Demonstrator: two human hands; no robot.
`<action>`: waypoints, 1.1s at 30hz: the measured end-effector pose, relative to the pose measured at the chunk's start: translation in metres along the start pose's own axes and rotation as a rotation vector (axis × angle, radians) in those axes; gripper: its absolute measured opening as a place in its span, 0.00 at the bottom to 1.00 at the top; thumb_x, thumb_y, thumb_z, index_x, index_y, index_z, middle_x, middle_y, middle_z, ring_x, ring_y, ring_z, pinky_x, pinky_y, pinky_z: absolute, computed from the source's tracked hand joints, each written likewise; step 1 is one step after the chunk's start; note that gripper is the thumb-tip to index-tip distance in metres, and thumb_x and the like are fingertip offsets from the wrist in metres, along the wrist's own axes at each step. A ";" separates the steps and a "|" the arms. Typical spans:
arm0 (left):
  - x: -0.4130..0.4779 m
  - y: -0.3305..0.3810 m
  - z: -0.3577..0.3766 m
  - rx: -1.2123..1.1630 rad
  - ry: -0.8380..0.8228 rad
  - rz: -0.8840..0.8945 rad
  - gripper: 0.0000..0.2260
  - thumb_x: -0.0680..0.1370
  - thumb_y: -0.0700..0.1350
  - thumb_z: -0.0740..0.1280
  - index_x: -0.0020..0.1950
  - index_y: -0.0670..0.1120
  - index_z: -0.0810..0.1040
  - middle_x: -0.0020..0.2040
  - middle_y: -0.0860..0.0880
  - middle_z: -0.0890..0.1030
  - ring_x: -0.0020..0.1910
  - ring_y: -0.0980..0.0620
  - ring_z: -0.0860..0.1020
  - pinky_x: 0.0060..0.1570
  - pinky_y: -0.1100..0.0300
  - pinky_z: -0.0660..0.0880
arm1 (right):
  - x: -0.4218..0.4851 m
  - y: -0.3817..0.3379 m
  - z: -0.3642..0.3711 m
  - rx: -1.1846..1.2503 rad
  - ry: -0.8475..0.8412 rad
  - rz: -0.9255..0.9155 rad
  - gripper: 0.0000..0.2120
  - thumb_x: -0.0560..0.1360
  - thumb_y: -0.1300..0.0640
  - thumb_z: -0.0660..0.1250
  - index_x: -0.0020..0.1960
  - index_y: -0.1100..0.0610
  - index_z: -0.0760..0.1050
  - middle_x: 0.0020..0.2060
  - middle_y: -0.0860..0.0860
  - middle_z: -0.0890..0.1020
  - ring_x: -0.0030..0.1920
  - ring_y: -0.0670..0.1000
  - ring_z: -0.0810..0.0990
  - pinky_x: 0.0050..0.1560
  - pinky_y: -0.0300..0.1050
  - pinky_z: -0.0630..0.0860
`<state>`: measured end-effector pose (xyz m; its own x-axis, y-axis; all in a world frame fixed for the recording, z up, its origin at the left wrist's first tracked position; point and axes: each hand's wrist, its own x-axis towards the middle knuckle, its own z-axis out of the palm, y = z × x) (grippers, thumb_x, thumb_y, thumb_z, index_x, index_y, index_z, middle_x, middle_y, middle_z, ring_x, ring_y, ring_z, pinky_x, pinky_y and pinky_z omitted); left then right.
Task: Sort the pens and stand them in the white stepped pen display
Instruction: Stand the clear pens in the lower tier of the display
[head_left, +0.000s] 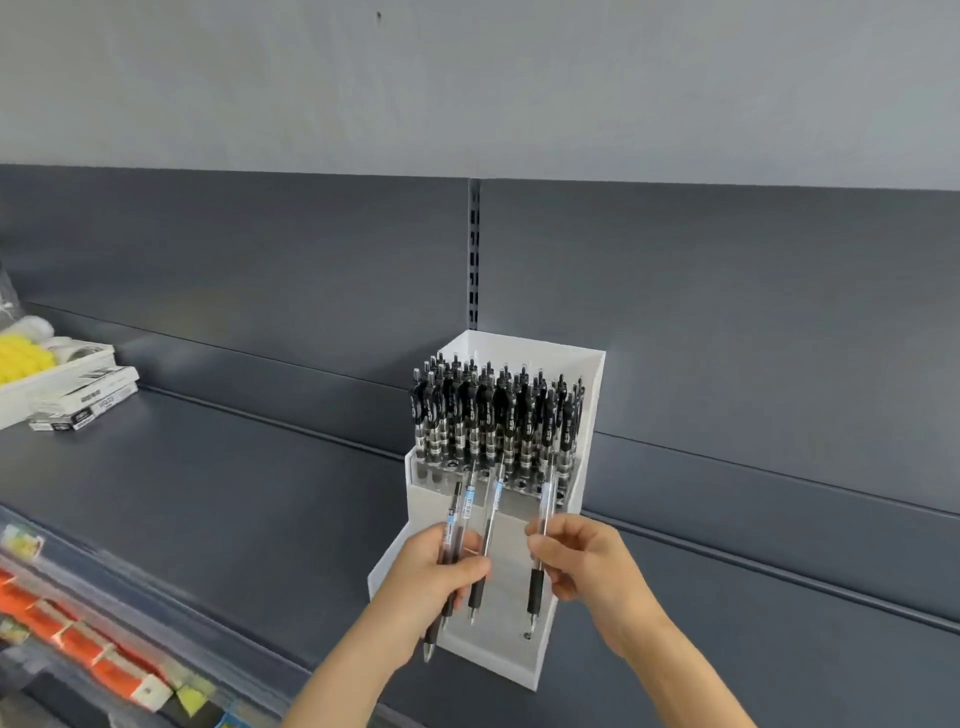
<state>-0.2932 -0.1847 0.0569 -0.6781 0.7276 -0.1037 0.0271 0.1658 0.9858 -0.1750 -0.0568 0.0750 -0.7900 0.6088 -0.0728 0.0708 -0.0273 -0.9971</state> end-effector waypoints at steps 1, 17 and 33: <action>0.004 -0.001 -0.011 0.006 -0.018 0.009 0.03 0.74 0.35 0.67 0.46 0.41 0.76 0.36 0.41 0.75 0.28 0.51 0.69 0.33 0.58 0.69 | 0.003 0.000 0.010 -0.026 0.041 -0.015 0.04 0.73 0.66 0.68 0.40 0.63 0.76 0.26 0.51 0.71 0.25 0.46 0.66 0.26 0.36 0.66; 0.041 -0.023 -0.112 -0.012 -0.172 0.038 0.03 0.74 0.32 0.64 0.45 0.38 0.76 0.36 0.43 0.79 0.26 0.53 0.69 0.29 0.63 0.70 | 0.028 0.004 0.093 -0.210 0.375 -0.079 0.07 0.74 0.67 0.66 0.42 0.57 0.77 0.32 0.52 0.78 0.31 0.46 0.73 0.29 0.35 0.71; 0.051 -0.037 -0.140 -0.031 -0.161 -0.027 0.04 0.75 0.33 0.64 0.47 0.40 0.76 0.38 0.43 0.80 0.28 0.55 0.71 0.30 0.63 0.73 | 0.067 0.020 0.143 -0.588 0.434 -0.146 0.09 0.77 0.67 0.59 0.54 0.58 0.71 0.47 0.50 0.82 0.49 0.49 0.79 0.47 0.42 0.74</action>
<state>-0.4314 -0.2471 0.0336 -0.5520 0.8206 -0.1478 -0.0139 0.1682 0.9856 -0.3137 -0.1304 0.0471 -0.5130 0.8357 0.1961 0.3941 0.4322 -0.8111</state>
